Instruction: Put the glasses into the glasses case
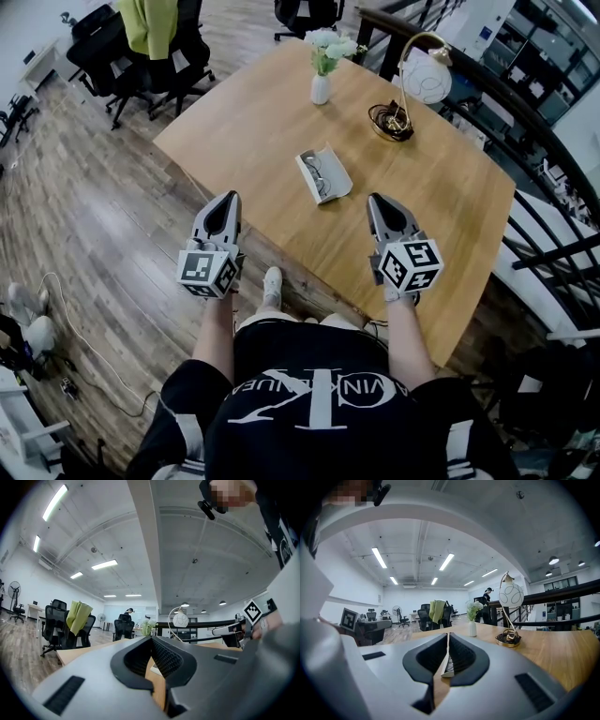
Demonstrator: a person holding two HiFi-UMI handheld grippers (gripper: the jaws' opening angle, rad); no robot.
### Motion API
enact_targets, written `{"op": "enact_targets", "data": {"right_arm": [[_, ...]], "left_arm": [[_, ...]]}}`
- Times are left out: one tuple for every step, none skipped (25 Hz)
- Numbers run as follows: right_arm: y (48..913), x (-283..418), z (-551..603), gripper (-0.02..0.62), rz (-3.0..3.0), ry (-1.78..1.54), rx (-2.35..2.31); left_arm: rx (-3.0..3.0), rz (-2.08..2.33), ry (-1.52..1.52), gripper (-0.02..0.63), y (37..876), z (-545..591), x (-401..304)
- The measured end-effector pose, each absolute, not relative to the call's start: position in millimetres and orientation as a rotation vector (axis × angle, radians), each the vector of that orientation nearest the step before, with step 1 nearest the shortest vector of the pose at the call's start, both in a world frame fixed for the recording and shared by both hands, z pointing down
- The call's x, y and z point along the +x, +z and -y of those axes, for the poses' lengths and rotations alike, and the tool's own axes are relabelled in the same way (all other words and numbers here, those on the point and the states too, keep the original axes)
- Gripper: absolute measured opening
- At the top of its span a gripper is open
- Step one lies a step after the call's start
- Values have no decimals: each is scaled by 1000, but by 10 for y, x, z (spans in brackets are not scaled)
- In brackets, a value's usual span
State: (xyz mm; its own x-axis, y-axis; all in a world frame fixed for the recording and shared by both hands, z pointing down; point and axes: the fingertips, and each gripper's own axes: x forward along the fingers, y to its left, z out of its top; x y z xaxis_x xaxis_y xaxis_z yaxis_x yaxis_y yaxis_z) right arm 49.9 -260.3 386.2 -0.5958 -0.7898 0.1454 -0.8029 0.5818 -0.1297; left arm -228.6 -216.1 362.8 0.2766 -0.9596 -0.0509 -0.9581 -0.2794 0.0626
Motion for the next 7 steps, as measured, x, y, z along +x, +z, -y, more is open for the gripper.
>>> {"op": "enact_targets", "data": {"right_arm": [[3864,487,2594,31,2731,282,1374],[3869,477,2586,31,2732,285,1372],[3875,473,2579,31,2733,288,1371],[3880,473,2574,31,2734,291,1371],[3883,476,2572,31,2735,293,1373],[3884,480,2571,31,2736,294,1374],[3885,484,2570,31,2738,296,1375]], "left_arm": [[2493,1877,-121,15,3624,2152,-2295],[2492,1879,-119,15,3622,2144,-2302],[2492,1881,-117,15,3622,2137,-2307],[2492,1883,-116,15,3621,2133,-2309],[2493,1885,-115,15,3619,2130,-2311],[2493,1888,-115,15,3614,2129,-2312],[2494,1891,-115,15,3610,2128,-2313]]}}
